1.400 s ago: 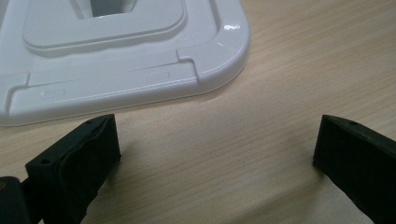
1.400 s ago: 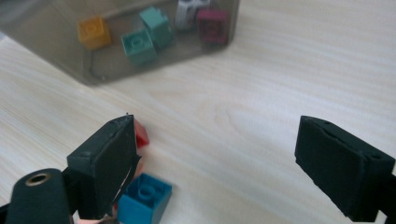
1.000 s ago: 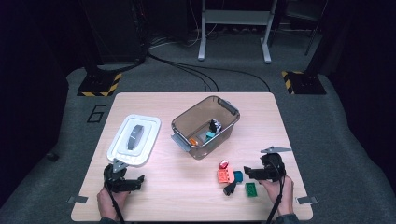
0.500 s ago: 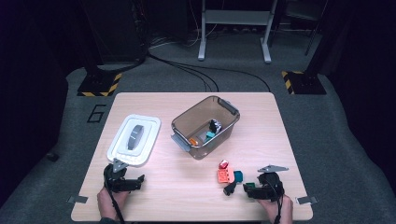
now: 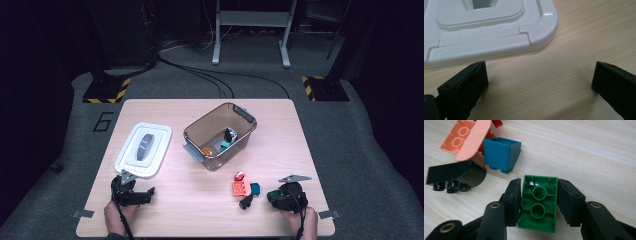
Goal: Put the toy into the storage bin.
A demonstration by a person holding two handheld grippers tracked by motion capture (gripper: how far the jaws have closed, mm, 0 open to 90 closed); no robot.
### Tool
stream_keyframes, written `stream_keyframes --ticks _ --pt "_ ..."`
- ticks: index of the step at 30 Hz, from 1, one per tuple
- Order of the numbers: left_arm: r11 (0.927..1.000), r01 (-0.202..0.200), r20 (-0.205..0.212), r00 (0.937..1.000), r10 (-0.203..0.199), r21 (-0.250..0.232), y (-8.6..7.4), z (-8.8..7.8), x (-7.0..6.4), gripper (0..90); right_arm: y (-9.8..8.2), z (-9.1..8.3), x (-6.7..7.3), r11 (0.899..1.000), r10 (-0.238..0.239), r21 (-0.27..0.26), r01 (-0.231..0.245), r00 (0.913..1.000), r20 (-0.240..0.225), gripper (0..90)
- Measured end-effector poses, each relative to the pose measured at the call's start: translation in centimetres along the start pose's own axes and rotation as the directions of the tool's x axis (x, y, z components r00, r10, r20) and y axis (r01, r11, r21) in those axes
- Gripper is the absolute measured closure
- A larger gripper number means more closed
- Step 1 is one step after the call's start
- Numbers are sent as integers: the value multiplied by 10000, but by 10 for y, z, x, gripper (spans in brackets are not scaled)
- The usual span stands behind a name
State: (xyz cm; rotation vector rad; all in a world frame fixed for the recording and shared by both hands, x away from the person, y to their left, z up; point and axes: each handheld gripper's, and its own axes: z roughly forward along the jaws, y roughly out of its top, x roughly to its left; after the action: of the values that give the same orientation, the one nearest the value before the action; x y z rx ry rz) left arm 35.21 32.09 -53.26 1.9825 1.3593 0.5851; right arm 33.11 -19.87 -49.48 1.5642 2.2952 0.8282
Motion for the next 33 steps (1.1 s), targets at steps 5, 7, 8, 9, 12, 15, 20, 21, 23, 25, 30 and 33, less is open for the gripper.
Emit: stream_keyframes --ticks 5,7,8,9,12,15,20,21,23,25,30,33 --pt "10000 -3 1 10000 3 0 0 0 0 2 5 5 1 9998 -215 55 214 9996 205 580" --pt "10000 -6 1 10000 6 1 0 0 0 2 7 6 0 9995 -309 69 308 9994 158 585" --pt "10000 -6 -1 10000 6 2 0 0 0 2 8 6 0 9997 -259 39 258 9996 110 587" --pt "10000 0 1 10000 0 -2 0 0 0 2 9 6 -1 9997 -245 28 245 9997 62 589" --pt "10000 -12 -1 10000 12 4 0 0 0 2 10 5 -4 9998 -123 -150 122 9999 -84 590" --pt "10000 -7 -9 10000 7 -6 0 0 0 2 14 2 -12 9980 23 -634 -42 9996 -294 590" --pt "10000 -12 -10 10000 12 -6 0 0 0 2 26 3 -17 9967 -115 -807 91 9995 -285 590" --pt "10000 -56 -14 10000 56 31 0 0 0 2 28 4 -18 9965 -117 -836 89 9994 -335 590" --pt "10000 -65 12 10000 65 20 0 0 0 2 34 6 -20 9960 -159 -889 130 9994 -316 590" --pt "9999 -121 21 9999 121 78 0 -1 -1 3 40 8 -21 9952 -222 -965 190 9992 -319 590" --pt "10000 -71 -2 10000 71 66 0 -1 -1 2 54 13 -21 9937 -356 -1072 327 9990 -252 590" --pt "10000 -54 -13 10000 54 68 0 -1 -1 2 62 16 -20 9929 -476 -1109 441 9985 -285 591"
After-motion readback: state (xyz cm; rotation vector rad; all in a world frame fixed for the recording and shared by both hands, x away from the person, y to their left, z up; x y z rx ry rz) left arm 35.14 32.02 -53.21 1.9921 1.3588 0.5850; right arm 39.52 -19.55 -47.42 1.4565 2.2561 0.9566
